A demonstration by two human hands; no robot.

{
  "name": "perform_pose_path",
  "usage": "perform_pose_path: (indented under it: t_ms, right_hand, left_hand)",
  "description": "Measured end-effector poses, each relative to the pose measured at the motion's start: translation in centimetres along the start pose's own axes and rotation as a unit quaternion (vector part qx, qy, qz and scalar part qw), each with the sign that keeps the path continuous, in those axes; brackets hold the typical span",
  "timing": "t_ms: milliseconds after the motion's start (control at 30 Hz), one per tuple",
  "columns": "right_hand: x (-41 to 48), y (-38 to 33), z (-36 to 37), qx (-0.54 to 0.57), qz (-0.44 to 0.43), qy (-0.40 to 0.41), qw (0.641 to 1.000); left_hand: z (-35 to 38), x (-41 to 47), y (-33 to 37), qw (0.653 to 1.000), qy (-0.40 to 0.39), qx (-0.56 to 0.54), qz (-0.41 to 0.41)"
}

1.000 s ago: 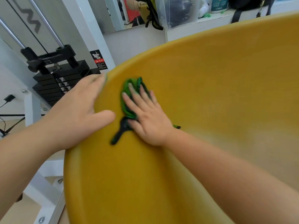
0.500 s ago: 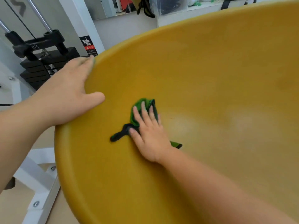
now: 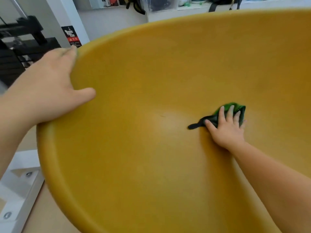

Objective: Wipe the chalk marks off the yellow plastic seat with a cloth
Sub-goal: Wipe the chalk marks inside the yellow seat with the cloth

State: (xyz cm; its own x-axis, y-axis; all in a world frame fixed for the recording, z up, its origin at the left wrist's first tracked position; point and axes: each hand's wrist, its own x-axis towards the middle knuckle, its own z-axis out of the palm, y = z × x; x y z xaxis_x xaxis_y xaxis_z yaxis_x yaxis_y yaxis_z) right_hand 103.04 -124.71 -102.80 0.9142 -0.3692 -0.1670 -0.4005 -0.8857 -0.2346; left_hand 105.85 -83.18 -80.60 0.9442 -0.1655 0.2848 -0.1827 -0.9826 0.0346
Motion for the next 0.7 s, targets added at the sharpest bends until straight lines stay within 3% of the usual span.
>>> perform_pose_path:
  t_ms: [100, 200, 300, 400, 500, 567, 633, 700]
  right_hand:
    - [-4.3, -9.6, 3.2, 0.044, -0.193, -0.015, 0.980]
    - [-9.6, -17.4, 3.6, 0.158, -0.353, -0.076, 0.919]
    - [-13.3, -19.1, 2.1, 0.268, -0.407, -0.141, 0.862]
    - [-18.7, -18.3, 1.1, 0.292, -0.432, -0.216, 0.825]
    - [-23.8, -17.0, -0.1, 0.294, -0.450, -0.255, 0.804]
    - [-26.5, -16.5, -0.9, 0.276, -0.470, -0.227, 0.807]
    - [-29.6, -17.1, -1.5, 0.232, -0.507, -0.149, 0.817]
    - [-32.3, -19.0, -1.5, 0.151, -0.511, -0.075, 0.843]
  left_hand:
    - [-0.3, -0.3, -0.4, 0.985, 0.018, -0.168, -0.033]
    - [-0.4, -1.3, -0.3, 0.958, 0.045, -0.278, -0.046]
    - [-1.1, -1.4, 0.0, 0.941, 0.033, -0.335, -0.042]
    - [-1.2, -1.3, -0.5, 0.922, 0.001, -0.386, -0.033]
    - [-1.3, -1.7, -0.6, 0.855, 0.007, -0.509, -0.101]
    - [-1.6, -2.1, -0.4, 0.809, 0.028, -0.560, -0.176]
    - [-1.7, -3.3, -0.6, 0.781, 0.025, -0.575, -0.243]
    - [-1.7, -6.0, -1.4, 0.729, 0.002, -0.600, -0.329]
